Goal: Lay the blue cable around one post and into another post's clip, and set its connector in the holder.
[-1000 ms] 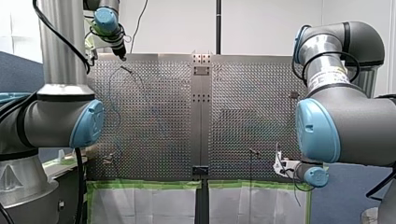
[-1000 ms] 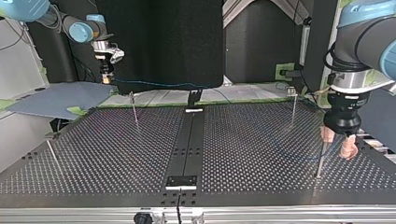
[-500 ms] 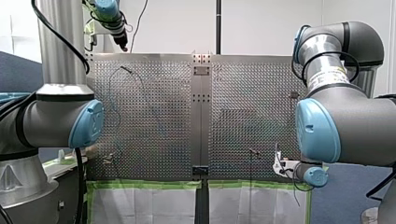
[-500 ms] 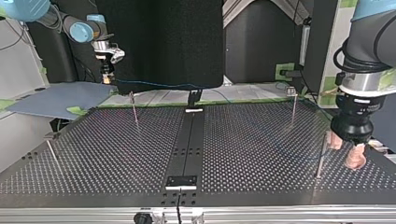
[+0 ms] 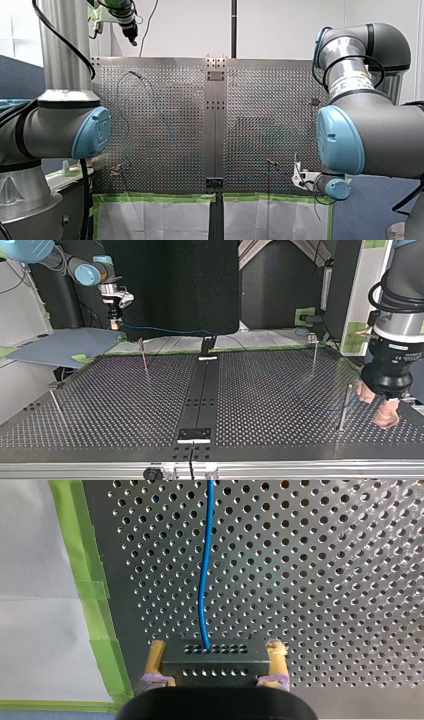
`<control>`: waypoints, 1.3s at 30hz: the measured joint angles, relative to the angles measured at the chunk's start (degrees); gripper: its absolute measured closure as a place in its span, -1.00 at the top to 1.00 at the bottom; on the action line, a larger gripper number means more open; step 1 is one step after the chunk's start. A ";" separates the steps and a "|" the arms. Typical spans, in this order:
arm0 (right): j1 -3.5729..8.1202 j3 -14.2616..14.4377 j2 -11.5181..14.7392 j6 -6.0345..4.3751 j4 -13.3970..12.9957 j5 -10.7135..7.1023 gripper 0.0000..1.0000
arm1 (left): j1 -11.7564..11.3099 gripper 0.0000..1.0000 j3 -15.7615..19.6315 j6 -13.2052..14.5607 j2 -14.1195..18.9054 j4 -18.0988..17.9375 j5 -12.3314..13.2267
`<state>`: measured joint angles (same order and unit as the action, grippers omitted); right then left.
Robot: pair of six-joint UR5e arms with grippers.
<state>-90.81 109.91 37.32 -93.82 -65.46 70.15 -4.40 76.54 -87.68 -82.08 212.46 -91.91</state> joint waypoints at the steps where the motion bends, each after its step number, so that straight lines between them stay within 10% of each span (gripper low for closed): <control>1: 0.00 0.00 0.00 0.03 0.05 0.00 -1.00 | 0.07 1.00 0.19 0.52 -0.18 0.11 -0.07; 12: -0.02 0.02 0.00 0.61 0.57 0.04 -1.00 | 0.39 1.00 4.21 5.07 -1.69 -3.08 -0.38; 39: -0.75 0.00 0.00 1.17 1.18 0.44 -1.00 | 1.14 1.00 4.66 3.10 -1.71 -3.54 -2.67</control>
<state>-91.56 109.91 37.32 -92.65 -64.28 70.59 -3.27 81.20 -84.58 -83.79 208.92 -94.58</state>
